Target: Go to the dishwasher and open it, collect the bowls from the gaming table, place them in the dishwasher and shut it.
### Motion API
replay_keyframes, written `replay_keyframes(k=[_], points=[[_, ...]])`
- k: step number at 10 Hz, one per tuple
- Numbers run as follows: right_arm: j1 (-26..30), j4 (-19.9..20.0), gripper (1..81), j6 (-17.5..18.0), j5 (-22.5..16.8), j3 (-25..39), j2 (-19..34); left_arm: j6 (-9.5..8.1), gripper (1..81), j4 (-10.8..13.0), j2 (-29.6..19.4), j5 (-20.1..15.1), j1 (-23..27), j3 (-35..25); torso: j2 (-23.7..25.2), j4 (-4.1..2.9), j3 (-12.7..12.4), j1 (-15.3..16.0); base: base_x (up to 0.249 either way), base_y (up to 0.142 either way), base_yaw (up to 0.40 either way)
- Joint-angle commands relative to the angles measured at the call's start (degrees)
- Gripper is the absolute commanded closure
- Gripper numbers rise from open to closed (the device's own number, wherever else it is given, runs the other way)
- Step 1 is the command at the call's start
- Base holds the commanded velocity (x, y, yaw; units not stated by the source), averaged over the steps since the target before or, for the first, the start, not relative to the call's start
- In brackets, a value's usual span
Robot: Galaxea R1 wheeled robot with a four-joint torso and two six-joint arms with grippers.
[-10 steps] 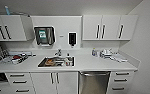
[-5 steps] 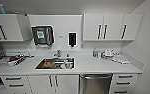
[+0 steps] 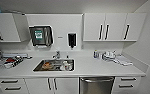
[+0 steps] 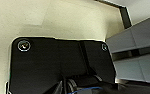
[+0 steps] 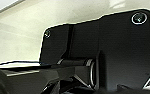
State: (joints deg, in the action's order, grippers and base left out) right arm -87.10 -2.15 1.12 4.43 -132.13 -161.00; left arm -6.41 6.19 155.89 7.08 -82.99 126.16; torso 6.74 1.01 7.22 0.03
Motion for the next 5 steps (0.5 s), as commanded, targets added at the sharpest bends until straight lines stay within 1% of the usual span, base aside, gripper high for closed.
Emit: replay_keyframes(k=[1, 5], points=[[2.76, 0.21, 1.0, 0.02, -2.84, 0.48, 0.48, -0.18, 1.0, -0.13, -0.67, -2.34, 3.23, -0.65, 0.02, 0.0, 0.0, 0.0, 0.0, 0.0, 0.0], [2.67, 0.04, 1.0, 0.02, -2.93, 0.48, 0.39, -0.18, 1.0, -0.22, -0.49, -2.34, 3.32, -0.39, 0.0, 0.0, 0.0, -0.02, 0.0, 0.0, 0.0]])
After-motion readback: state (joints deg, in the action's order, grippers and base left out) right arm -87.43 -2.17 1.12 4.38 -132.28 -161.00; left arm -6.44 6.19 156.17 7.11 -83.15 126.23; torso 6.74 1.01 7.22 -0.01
